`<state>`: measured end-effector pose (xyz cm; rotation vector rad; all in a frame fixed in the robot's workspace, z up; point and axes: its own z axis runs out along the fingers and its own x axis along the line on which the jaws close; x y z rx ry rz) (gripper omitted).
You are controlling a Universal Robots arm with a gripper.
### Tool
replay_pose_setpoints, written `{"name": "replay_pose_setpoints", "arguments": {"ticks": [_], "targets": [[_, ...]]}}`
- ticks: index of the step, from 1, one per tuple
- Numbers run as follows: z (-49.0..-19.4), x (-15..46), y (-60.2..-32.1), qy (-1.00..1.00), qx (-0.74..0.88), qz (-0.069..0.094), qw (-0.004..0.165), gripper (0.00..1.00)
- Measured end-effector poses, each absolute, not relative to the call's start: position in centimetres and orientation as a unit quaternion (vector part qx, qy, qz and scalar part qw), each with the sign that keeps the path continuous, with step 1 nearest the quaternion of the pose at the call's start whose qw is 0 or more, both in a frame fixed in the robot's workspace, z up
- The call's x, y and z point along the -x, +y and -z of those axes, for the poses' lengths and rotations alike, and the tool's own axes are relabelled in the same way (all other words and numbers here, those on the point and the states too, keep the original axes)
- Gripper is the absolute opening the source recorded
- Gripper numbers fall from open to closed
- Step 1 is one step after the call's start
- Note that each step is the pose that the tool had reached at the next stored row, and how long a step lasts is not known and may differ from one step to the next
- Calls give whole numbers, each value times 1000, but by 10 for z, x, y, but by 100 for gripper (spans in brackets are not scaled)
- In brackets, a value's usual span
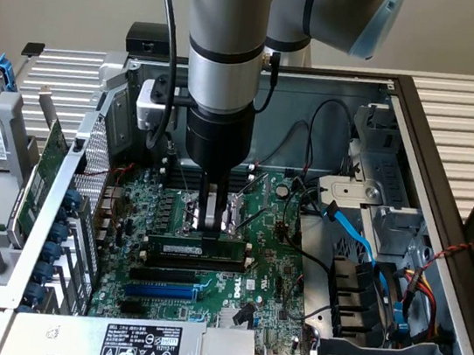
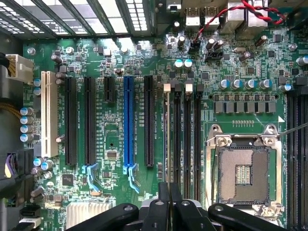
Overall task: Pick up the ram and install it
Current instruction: 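Insert the ram into the slot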
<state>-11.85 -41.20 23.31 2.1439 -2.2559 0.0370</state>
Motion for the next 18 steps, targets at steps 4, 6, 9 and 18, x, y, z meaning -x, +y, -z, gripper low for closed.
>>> {"name": "replay_pose_setpoints", "arguments": {"ticks": [4,6,9,18], "targets": [[-233,119,-412,-725,-689,-12,14,12],[-233,119,-412,-725,-688,-11,13,12],[-232,119,-412,-725,-688,-11,13,12],[-231,119,-412,-726,-687,-11,12,12]]}}
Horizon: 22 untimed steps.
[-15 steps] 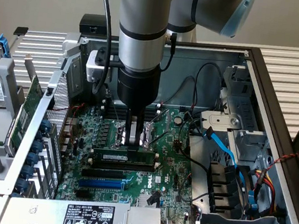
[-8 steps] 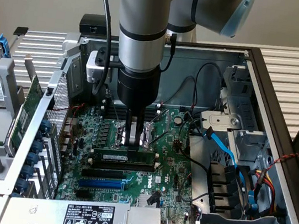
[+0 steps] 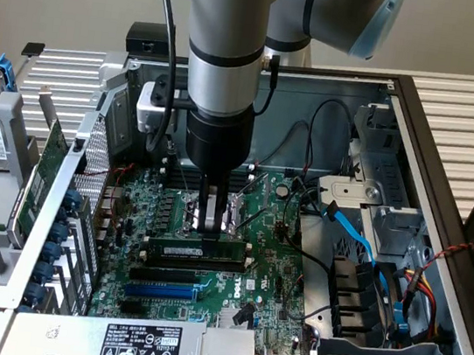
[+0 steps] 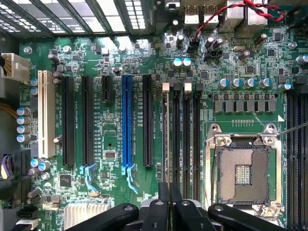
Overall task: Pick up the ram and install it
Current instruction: 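Insert the ram into the slot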
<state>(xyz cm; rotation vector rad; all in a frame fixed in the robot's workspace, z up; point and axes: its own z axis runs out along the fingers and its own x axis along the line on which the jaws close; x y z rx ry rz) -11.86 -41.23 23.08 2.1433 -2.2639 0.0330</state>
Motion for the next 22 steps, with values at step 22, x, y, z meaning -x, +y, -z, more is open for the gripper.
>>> {"name": "replay_pose_setpoints", "arguments": {"ticks": [22], "targets": [[-230,124,-413,-728,-685,-9,10,12]]}}
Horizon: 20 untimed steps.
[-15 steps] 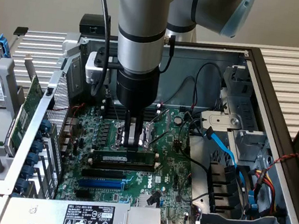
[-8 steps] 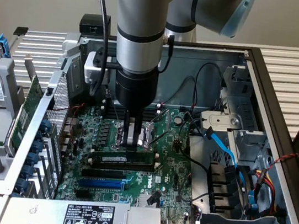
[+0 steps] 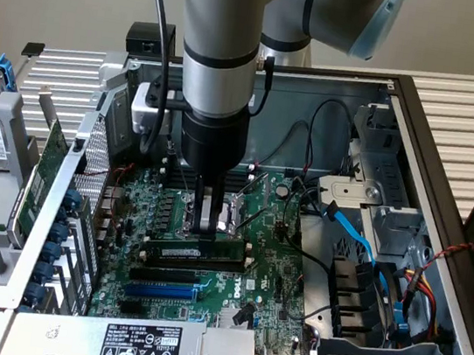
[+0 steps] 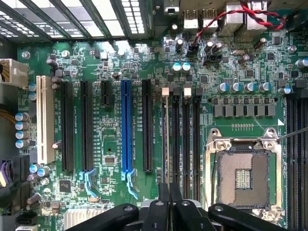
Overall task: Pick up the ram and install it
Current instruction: 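Insert the ram into the slot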
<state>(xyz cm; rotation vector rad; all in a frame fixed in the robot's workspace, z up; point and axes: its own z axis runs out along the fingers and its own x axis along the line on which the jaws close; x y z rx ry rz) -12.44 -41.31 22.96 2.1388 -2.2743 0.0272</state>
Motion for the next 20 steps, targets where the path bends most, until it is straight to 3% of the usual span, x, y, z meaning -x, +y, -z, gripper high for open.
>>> {"name": "replay_pose_setpoints", "arguments": {"ticks": [20], "targets": [[-228,124,-415,-728,-685,-7,5,12]]}}
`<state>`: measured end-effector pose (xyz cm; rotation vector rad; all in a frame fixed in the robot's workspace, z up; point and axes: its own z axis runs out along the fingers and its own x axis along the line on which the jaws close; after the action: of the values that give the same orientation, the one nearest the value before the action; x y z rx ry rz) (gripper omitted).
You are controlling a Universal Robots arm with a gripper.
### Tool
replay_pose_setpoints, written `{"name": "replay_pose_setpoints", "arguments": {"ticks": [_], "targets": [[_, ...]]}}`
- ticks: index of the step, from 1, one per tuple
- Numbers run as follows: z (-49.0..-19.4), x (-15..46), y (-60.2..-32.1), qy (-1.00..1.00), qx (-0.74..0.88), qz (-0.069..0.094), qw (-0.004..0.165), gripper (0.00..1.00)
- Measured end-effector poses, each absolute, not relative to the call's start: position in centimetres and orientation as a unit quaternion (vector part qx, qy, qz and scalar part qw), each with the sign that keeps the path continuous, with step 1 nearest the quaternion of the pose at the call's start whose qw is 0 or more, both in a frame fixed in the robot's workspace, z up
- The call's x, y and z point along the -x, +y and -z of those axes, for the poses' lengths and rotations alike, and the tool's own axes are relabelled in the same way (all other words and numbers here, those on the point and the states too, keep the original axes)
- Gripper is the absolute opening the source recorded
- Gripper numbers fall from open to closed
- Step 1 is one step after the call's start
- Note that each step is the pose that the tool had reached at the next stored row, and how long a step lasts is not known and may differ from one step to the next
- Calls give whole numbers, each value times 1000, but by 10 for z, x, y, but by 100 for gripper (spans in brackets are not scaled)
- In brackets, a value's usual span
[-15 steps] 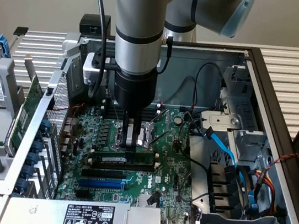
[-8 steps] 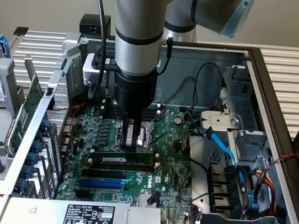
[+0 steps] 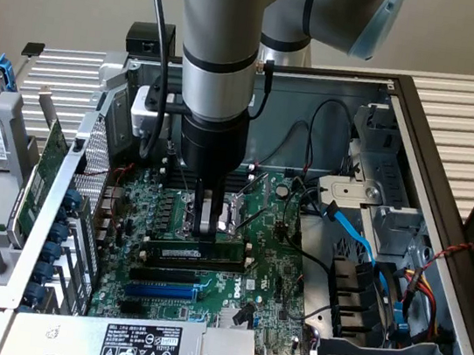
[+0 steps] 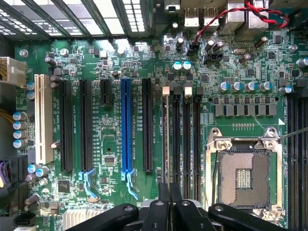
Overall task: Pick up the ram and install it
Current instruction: 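Insert the ram into the slot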
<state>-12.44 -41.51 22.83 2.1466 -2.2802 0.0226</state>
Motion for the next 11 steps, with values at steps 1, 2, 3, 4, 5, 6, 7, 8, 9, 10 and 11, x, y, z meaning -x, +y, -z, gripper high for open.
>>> {"name": "replay_pose_setpoints", "arguments": {"ticks": [1,2,3,4,5,6,7,8,9,10,11], "targets": [[-228,124,-415,-728,-686,-7,5,12],[-228,124,-415,-728,-686,-7,4,12],[-228,124,-415,-728,-686,-7,4,12],[-228,124,-415,-728,-686,-8,3,12],[-228,124,-415,-728,-686,-8,3,12],[-227,124,-415,-728,-686,-8,2,12],[-227,124,-415,-728,-686,-8,2,12],[-227,124,-415,-728,-686,-8,2,12],[-227,124,-415,-728,-686,-9,1,12],[-227,125,-415,-728,-686,-9,1,12],[-227,125,-416,-728,-686,-9,1,12]]}}
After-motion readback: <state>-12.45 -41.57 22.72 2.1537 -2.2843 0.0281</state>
